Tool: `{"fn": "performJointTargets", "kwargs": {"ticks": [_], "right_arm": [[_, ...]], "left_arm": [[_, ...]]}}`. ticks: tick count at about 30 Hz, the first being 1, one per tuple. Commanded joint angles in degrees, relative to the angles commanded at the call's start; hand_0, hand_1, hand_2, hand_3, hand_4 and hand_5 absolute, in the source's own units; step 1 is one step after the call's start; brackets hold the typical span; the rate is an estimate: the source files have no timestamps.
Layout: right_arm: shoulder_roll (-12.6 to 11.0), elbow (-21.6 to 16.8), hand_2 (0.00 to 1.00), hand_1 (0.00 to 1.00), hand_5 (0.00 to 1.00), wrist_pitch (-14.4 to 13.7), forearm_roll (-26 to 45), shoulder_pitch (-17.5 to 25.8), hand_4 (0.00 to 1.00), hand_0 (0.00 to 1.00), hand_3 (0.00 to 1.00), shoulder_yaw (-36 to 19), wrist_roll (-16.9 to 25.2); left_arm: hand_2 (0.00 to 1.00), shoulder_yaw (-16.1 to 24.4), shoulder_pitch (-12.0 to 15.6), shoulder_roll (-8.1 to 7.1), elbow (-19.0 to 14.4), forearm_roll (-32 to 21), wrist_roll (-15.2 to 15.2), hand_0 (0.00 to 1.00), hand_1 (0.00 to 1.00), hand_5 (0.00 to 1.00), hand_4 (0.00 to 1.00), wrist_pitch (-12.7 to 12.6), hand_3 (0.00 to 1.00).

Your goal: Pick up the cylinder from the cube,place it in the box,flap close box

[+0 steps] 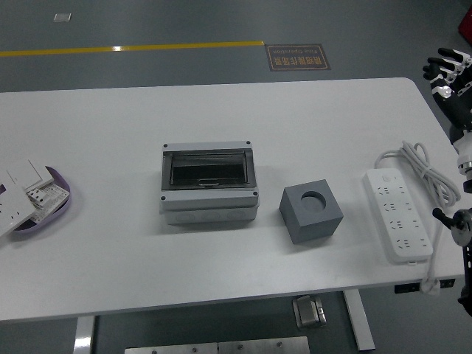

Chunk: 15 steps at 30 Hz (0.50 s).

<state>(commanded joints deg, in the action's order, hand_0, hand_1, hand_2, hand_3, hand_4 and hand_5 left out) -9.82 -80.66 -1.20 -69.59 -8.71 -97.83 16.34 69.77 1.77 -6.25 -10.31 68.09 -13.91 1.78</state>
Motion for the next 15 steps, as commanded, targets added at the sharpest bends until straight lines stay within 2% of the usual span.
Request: {"fn": "performJointTargets", "kwargs": {"ticks": [7,15], "right_arm": [[0.2,0.3,0.620,0.633,0.276,0.2,0.6,0.0,0.714,0.683,0.643,0.1,0.2],[0.0,1.4,0.620,0.634,0.276,0.5,1.3,-1.0,0.715,0.684,0.644,2.3,0.2]], "left_arm": [[0.556,0.2,0.0,-0.11,0.0,0.0,-0.1,0.605,0.583,0.284,0.665,-0.1,0.598],[0.556,0.5,-0.1,-0.16,0.0,0.3,-0.1,0.605,0.582,0.281,0.665,-0.1,0.598]]}}
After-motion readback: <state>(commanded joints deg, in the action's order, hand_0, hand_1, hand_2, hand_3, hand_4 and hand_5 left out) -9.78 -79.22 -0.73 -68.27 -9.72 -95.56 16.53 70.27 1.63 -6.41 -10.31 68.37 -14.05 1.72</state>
